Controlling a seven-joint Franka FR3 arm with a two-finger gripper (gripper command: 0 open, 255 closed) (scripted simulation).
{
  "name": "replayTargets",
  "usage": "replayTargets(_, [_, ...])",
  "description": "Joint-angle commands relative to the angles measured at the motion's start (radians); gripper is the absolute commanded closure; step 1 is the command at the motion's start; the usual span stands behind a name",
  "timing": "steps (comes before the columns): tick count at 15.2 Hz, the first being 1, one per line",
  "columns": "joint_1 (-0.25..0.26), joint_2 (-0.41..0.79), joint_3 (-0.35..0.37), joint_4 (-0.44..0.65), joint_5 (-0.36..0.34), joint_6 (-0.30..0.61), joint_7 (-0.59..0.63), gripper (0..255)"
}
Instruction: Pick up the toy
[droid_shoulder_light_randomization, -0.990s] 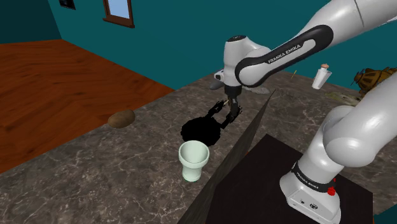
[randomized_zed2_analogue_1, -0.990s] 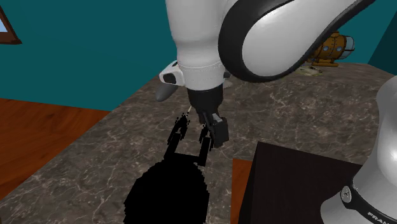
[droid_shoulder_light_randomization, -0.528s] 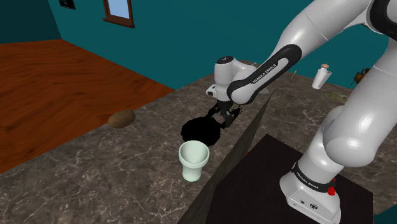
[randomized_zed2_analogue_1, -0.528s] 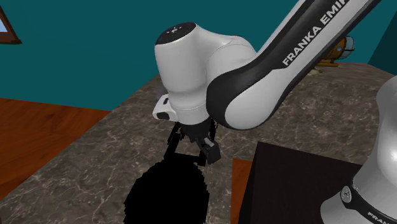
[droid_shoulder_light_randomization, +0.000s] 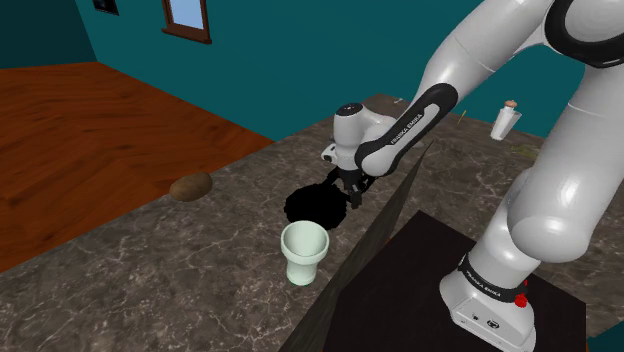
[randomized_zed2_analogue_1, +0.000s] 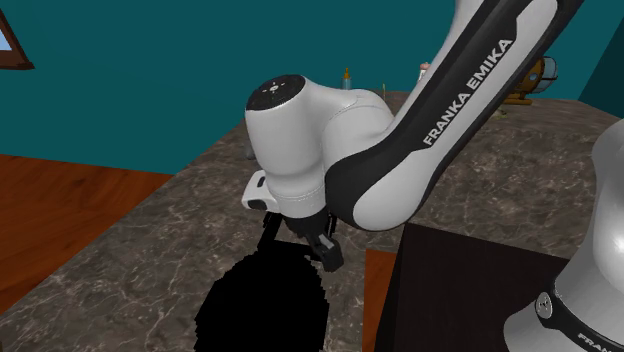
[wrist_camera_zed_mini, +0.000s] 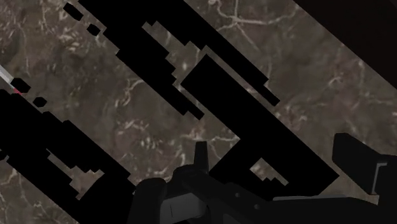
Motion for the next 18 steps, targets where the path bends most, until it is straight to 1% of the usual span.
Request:
replayTargets(1, [0.0, 0.005, 0.0, 0.0, -0.003, 0.005, 0.003, 255])
replayTargets(10, [0.0, 0.004, -0.001, 0.0, -0.003, 0.005, 0.002, 255])
replayTargets(18, [0.005, -0.105, 0.007, 0.008, 0.047, -0.108, -0.052, 255])
